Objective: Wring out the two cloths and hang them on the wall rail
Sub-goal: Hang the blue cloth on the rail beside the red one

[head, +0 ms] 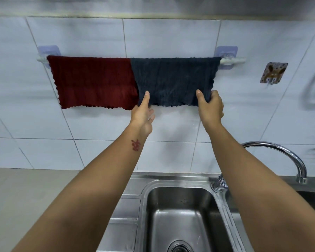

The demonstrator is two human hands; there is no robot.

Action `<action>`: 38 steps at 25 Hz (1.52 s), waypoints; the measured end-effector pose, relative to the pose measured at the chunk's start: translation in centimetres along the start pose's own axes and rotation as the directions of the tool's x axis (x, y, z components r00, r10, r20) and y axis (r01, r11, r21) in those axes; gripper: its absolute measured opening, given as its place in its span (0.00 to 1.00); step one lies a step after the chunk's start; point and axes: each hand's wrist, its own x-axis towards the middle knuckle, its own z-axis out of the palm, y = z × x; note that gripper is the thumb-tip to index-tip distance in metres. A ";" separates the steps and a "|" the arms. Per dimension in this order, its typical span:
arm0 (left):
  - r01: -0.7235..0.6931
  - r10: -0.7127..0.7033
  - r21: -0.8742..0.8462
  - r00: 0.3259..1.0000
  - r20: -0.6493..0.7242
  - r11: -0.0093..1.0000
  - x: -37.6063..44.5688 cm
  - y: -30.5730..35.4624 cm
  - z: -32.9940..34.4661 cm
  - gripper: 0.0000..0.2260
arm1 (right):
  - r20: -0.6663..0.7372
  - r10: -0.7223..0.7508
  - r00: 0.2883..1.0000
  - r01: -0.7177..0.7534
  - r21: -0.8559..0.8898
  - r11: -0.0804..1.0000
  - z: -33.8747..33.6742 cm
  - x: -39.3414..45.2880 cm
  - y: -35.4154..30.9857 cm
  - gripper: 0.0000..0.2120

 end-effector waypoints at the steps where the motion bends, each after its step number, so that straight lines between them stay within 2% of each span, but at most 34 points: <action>1: -0.010 0.009 -0.080 1.000 -0.018 0.997 0.1 -0.1 0.1 0.28 | -0.005 0.001 1.000 -0.001 0.043 0.999 0.0 0.0 0.0 0.16; 3: -0.037 0.031 -0.217 0.999 -0.029 0.975 -0.1 -0.3 0.1 0.13 | 0.020 0.007 1.000 -0.010 0.158 0.987 -0.3 -0.4 0.0 0.13; 5: -0.038 0.036 -0.319 0.999 -0.011 0.947 -0.9 -0.6 0.1 0.06 | 0.032 0.007 0.999 -0.014 0.233 0.972 -0.8 -1.0 -0.2 0.12; 6: -0.038 0.037 -0.352 0.999 -0.010 0.935 -1.4 -0.7 0.1 0.05 | 0.025 0.004 1.000 -0.010 0.253 0.967 -1.1 -1.2 -0.2 0.12; 9: -0.047 0.043 -0.423 0.999 -0.020 0.905 -2.9 -0.8 0.3 0.12 | -0.013 0.014 1.000 -0.010 0.291 0.957 -1.7 -1.7 -0.4 0.15; 11: -0.055 0.050 -0.442 0.998 -0.023 0.895 -3.8 -0.8 0.5 0.12 | -0.026 0.029 0.999 -0.019 0.315 0.949 -2.0 -1.9 -0.5 0.16; 15: -0.135 0.126 -0.404 0.991 -0.049 0.905 -4.8 -0.5 0.8 0.06 | 0.048 0.069 0.996 -0.084 0.443 0.892 -2.5 -2.3 -0.7 0.14; 17: -0.235 0.216 -0.339 0.972 -0.095 0.911 -4.6 -0.3 0.4 0.07 | 0.049 0.061 0.997 -0.076 0.440 0.895 -2.8 -2.2 -0.7 0.09; 19: -0.283 0.260 -0.307 0.959 -0.114 0.909 -4.1 -0.2 -0.4 0.07 | 0.052 0.064 0.997 -0.081 0.439 0.895 -3.0 -2.1 -0.7 0.11; 24: -0.200 0.219 -0.338 0.976 0.020 0.920 -2.4 -0.1 -2.7 0.14 | 0.075 0.078 0.994 -0.104 0.480 0.871 -3.3 -2.2 -0.7 0.14; 26: -0.172 0.208 -0.339 0.976 0.073 0.925 -2.0 0.1 -3.3 0.12 | 0.080 0.107 0.991 -0.133 0.513 0.848 -3.4 -2.4 -0.7 0.12; 32: -0.215 0.223 -0.254 0.975 0.001 0.943 -1.1 0.4 -4.1 0.02 | 0.099 0.174 0.980 -0.199 0.545 0.815 -3.8 -2.7 0.0 0.10; 36: -0.259 0.256 -0.202 0.966 -0.042 0.945 -0.6 0.2 -4.3 0.03 | 0.077 0.173 0.982 -0.189 0.482 0.856 -3.8 -2.6 0.7 0.09; 38: -0.285 0.281 -0.140 0.959 -0.050 0.948 -0.3 0.1 -4.5 0.01 | 0.074 0.172 0.982 -0.187 0.458 0.869 -3.9 -2.5 0.9 0.10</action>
